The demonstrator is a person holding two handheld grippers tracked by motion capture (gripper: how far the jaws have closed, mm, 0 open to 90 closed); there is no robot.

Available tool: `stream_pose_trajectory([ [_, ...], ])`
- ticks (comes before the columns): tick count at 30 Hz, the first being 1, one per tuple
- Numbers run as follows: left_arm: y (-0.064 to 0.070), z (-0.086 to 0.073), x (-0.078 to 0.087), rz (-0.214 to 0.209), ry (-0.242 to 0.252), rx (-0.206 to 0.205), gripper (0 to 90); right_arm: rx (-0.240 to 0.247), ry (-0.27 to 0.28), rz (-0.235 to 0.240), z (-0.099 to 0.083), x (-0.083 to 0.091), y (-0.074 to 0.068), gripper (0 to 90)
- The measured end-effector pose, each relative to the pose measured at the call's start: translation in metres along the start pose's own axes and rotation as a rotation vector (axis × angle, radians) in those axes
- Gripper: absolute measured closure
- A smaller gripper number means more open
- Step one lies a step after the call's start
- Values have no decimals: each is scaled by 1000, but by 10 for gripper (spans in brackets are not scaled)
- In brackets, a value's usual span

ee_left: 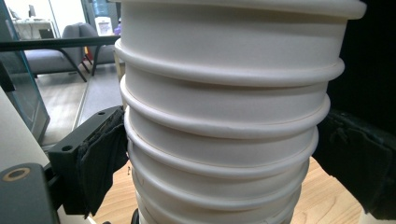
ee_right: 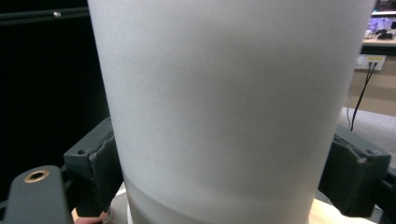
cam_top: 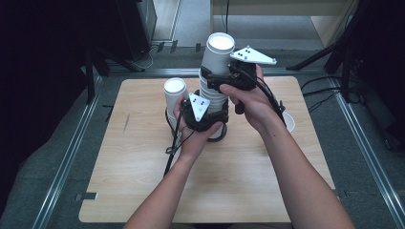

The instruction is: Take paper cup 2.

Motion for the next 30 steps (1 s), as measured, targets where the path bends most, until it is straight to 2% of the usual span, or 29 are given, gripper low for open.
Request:
stream_pose_trajectory([
  [6,0,0,1,-1,3,1,55,-15,50,-15,13,3,-1,141],
  [19,0,0,2,0,0,-6,58,6,120,-63,41,15,-6,150],
  [30,-1,-1,2,0,0,-9,59,17,181,-78,64,29,-8,151],
])
Point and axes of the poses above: each handheld gripper's, and its own axes: x roughly backward along the jaws, z roughly out of its top, y roughly to its right, the point moved 7 cm from there along -x, roughly forward along the jaws, and after that the axes turned 6 degrees about z, right-handed, at the moved point
